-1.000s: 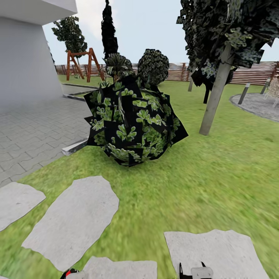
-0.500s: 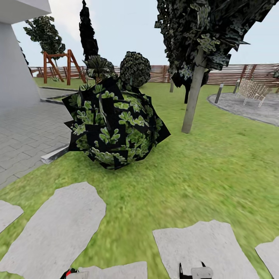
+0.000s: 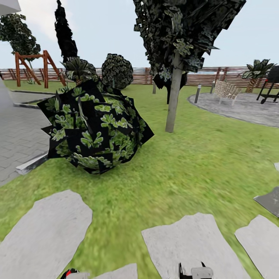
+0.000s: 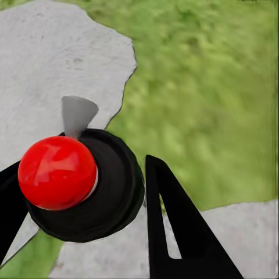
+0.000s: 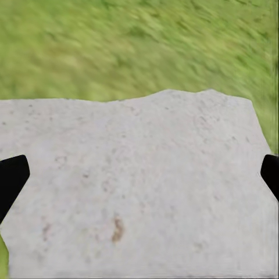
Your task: Pick up the pesticide atomizer in the garden and spray insectifuge to fully cover both potted plants in the garden.
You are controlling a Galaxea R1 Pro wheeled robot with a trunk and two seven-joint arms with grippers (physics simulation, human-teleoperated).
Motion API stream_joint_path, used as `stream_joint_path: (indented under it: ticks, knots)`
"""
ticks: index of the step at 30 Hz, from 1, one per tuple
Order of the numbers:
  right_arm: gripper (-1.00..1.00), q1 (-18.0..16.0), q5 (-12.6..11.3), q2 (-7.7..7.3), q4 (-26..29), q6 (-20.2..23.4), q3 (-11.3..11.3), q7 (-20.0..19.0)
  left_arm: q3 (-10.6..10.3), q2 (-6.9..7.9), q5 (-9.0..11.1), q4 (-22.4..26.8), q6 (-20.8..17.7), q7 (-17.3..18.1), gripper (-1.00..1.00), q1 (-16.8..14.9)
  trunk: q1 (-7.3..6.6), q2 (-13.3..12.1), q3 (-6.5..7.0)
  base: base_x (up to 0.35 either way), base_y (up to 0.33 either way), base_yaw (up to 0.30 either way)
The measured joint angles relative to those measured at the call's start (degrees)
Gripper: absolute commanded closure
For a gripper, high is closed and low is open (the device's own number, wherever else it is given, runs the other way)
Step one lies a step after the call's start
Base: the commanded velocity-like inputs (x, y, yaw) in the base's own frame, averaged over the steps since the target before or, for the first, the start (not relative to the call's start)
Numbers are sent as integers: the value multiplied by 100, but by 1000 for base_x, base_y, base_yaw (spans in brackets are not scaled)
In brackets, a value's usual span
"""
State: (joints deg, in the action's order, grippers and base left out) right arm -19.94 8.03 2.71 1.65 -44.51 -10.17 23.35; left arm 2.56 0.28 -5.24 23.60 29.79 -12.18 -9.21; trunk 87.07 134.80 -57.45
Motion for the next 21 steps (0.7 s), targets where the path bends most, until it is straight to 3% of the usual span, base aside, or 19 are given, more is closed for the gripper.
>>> stream_joint_path:
  ticks: [9, 21]
  knots:
    - [-100, -1, 0, 0, 0, 0, -2, 1, 8, 0, 1, 6, 5, -5, 100, 0, -1, 0, 44, 25, -11, -277]
    - [-100, 2, 5, 0, -8, -3, -1, -1, 3, 0, 0, 2, 8, -10, 100, 0, -2, 0, 100, 199, -186, -277]
